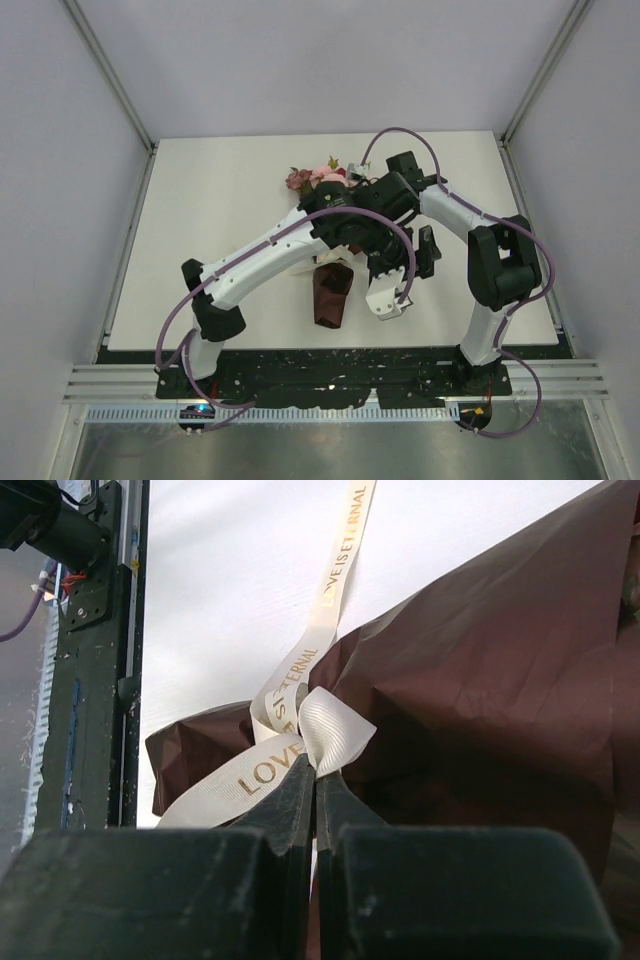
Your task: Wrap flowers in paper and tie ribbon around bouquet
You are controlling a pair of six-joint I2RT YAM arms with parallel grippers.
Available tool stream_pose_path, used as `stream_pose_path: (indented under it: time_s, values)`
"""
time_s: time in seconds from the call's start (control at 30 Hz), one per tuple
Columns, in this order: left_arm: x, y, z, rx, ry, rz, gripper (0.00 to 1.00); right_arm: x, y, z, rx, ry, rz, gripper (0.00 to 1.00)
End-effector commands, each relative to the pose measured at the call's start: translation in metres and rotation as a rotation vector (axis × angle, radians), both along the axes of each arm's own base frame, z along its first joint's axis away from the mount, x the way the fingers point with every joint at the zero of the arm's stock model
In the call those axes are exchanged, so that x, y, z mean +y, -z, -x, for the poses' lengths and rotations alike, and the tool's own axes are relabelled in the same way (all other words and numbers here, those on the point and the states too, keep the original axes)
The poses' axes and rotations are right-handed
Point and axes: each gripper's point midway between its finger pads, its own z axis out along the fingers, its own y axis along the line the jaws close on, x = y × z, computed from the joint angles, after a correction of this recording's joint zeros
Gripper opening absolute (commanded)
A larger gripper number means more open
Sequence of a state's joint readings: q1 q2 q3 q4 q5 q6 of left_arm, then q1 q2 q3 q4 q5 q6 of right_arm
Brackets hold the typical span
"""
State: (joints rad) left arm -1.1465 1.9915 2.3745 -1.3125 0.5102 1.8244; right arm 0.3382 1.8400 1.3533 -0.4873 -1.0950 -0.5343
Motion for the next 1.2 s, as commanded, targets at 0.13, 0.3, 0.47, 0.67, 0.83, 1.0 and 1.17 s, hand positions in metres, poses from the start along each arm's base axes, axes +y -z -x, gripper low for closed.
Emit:
stream_pose_path:
  time_s: [0.13,0.3,0.47,0.67,0.83,1.0,1.17]
  values:
    - [0.060,0.009,0.009,-0.165,0.106,-0.204,0.74,0.004,-0.018,-0.004,-0.049,-0.007,-0.048,0.06]
    - [0.099,0.073,-0.006,-0.035,-0.033,-0.489,0.75,0.005,-0.017,-0.004,-0.035,-0.006,-0.049,0.06]
    - [0.137,0.136,0.003,0.108,-0.053,-0.719,1.00,0.009,-0.018,-0.008,-0.036,-0.005,-0.052,0.05]
    - [0.154,0.139,0.021,0.303,-0.132,-0.711,1.00,0.009,-0.018,-0.009,-0.037,-0.001,-0.050,0.06]
    - [0.156,0.063,0.020,0.551,-0.344,-0.376,1.00,0.009,-0.023,-0.008,-0.045,0.008,-0.049,0.06]
    - [0.191,0.017,-0.034,0.772,-0.798,0.050,1.00,0.016,-0.044,-0.002,-0.076,0.018,-0.066,0.06]
    - [0.262,0.024,-0.098,0.700,-1.260,0.389,1.00,0.038,-0.059,0.016,-0.134,-0.002,-0.037,0.06]
